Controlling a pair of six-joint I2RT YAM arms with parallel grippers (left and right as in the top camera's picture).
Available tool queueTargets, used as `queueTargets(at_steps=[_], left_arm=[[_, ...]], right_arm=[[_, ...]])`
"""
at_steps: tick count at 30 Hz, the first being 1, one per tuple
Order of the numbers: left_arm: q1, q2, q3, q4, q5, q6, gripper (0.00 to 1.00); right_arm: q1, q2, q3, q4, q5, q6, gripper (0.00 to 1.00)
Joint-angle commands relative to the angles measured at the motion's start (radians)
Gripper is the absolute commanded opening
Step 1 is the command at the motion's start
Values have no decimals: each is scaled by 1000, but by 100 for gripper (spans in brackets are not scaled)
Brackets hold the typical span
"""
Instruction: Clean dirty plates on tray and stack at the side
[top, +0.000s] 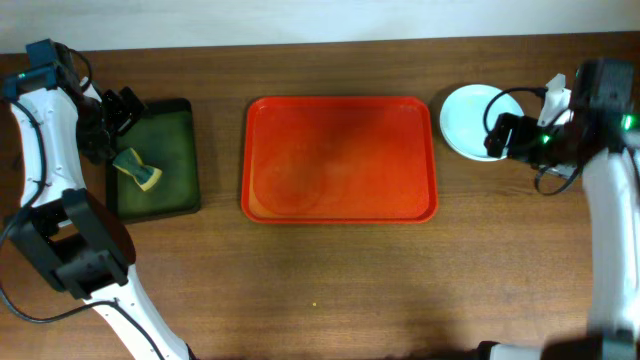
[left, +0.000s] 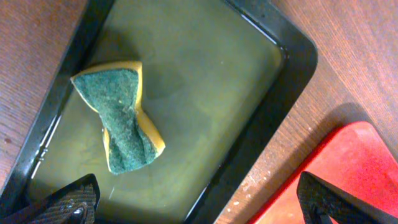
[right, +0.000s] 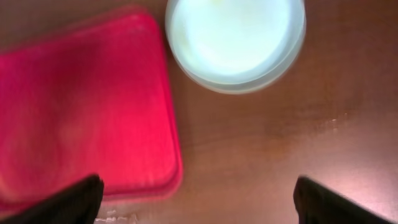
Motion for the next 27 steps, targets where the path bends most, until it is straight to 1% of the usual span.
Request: queueTargets(at_steps=[1, 2, 5, 7, 12, 21, 25, 27], left_arm=[[3, -26, 13, -2, 6, 13, 99], [3, -26, 13, -2, 6, 13, 99], [3, -26, 13, -2, 6, 13, 100], [3, -26, 13, -2, 6, 13, 99], [3, -26, 13, -2, 6, 13, 99], [3, -26, 13, -2, 6, 13, 99], [3, -26, 13, -2, 6, 13, 99], [3, -26, 13, -2, 6, 13, 100]], right_arm=[[129, -269, -248, 72, -3, -8, 98], [170, -328, -316, 71, -4, -7, 98], [238, -385, -399, 68, -28, -8, 98], [259, -376, -406, 61, -29, -8, 98], [262, -331, -407, -26, -33, -8, 98], [264, -291, -409, -24, -36, -8, 98], [264, -346, -444, 40, -52, -7, 98], [264, -437, -527, 135, -82, -8, 99]])
